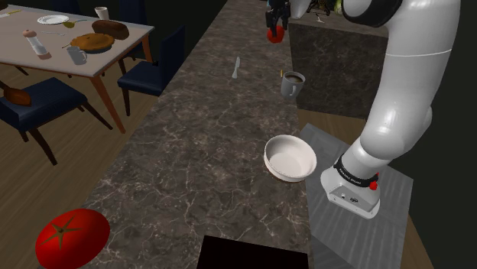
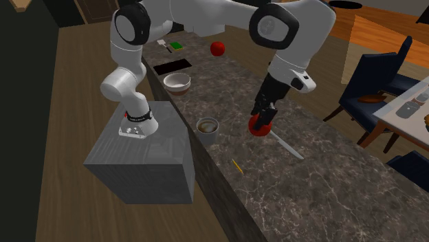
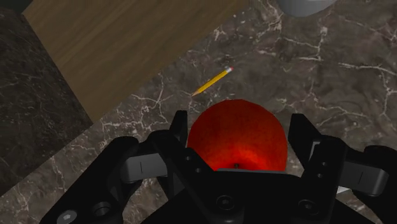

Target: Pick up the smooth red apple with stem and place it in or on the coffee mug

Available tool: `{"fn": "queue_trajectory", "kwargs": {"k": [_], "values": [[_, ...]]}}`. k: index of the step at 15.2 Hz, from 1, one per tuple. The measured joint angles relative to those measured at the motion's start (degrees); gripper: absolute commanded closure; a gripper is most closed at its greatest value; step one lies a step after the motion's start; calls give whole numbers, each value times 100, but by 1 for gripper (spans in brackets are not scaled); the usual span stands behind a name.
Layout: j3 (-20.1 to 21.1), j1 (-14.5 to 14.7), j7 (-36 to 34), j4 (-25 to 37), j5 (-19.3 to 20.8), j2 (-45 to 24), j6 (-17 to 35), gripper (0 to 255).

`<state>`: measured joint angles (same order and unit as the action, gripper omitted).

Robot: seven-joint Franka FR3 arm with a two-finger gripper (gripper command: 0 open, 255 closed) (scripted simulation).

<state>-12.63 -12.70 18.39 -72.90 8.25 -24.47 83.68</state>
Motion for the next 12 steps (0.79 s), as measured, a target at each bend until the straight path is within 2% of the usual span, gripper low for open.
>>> {"fn": "queue_trajectory", "kwargs": {"k": [3,7,12], "values": [[-1,103,-97,-723,101,575,137,255],[26,262,-333,-2186,293,1670,487,255],[122,393,-627,-3436,466,2790,580,255]]}}
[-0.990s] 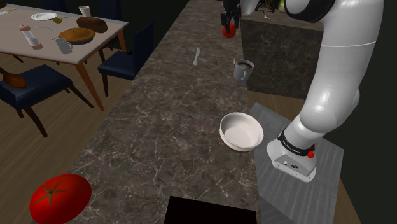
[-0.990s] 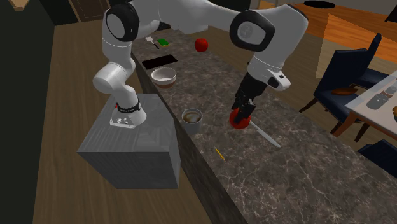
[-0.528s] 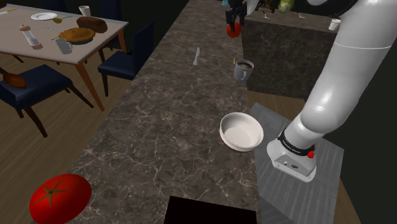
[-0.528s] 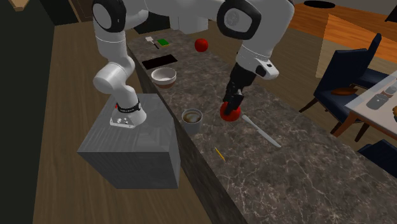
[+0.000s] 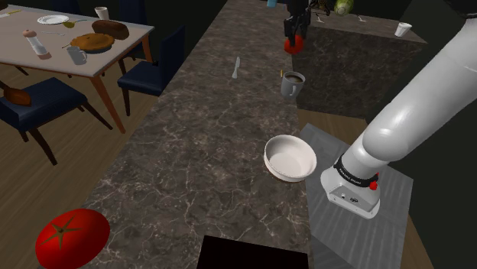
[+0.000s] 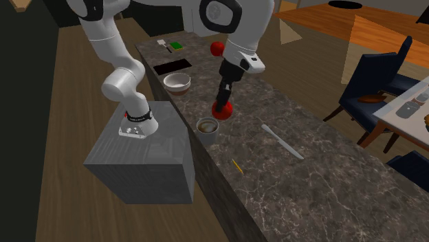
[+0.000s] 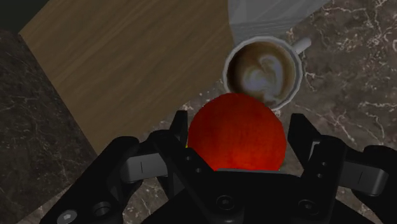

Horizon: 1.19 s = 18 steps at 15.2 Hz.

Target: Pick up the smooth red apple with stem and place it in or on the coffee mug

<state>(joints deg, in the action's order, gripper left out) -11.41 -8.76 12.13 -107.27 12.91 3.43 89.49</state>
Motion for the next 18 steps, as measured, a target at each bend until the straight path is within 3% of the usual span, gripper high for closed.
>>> {"fn": "queue_trajectory", "kwargs": {"k": [6,18], "values": [[178,78,-335,-1402,139,1409,-62,255],[134,68,-505,-2239,173,1371,793,255]]}}
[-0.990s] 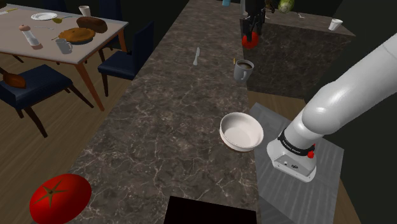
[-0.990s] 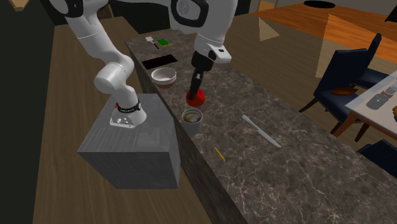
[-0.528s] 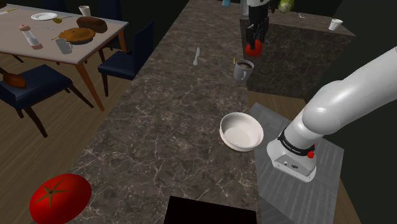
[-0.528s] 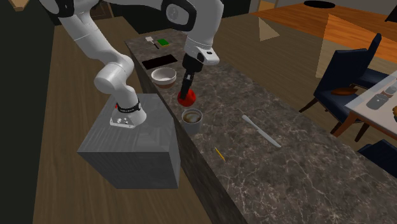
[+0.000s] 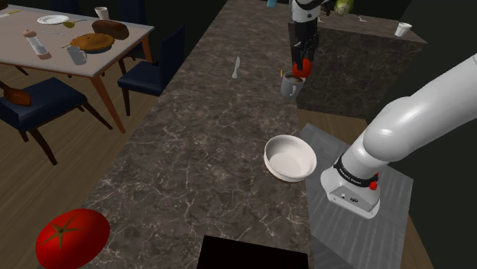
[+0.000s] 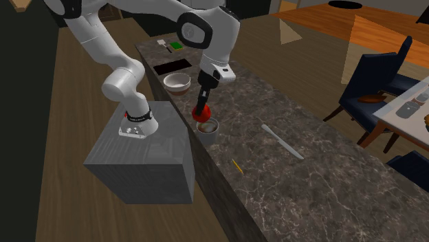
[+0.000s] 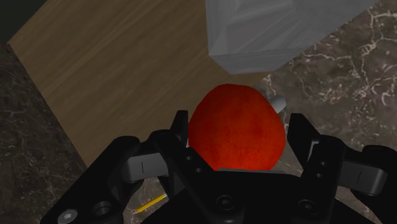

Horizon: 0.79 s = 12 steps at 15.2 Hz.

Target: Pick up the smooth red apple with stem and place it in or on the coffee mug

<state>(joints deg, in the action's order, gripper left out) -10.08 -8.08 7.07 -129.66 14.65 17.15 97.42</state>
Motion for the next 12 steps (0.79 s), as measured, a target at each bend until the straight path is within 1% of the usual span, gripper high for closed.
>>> {"fn": "queue_trajectory", "kwargs": {"k": [4,10,11,12], "values": [[-27,-11,-41,-238,22,-58,312,255],[-35,-16,-49,-259,37,-53,380,255],[-35,-16,-52,-257,37,-56,384,0],[-33,-13,-56,-282,31,-64,385,0]]}}
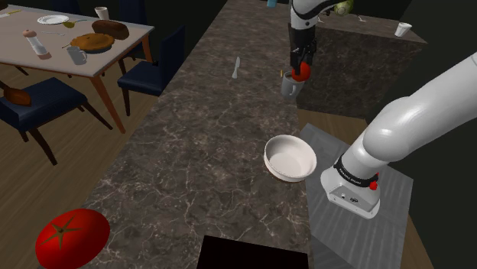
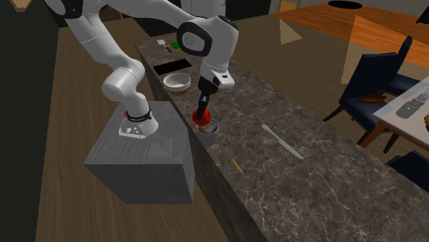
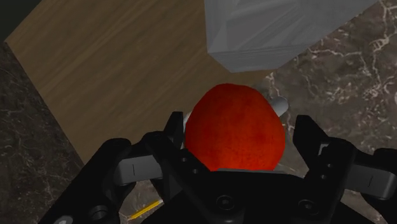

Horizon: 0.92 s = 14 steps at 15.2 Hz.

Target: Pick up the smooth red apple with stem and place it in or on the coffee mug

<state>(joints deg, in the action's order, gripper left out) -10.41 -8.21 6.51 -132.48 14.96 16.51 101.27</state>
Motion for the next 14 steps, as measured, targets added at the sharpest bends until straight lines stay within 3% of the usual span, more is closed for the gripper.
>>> {"fn": "queue_trajectory", "kwargs": {"k": [5,9,14], "values": [[0,1,1,-22,-6,-13,-3,0],[88,62,24,573,-93,-48,-567,0],[102,72,40,740,-112,-82,-705,0]]}}
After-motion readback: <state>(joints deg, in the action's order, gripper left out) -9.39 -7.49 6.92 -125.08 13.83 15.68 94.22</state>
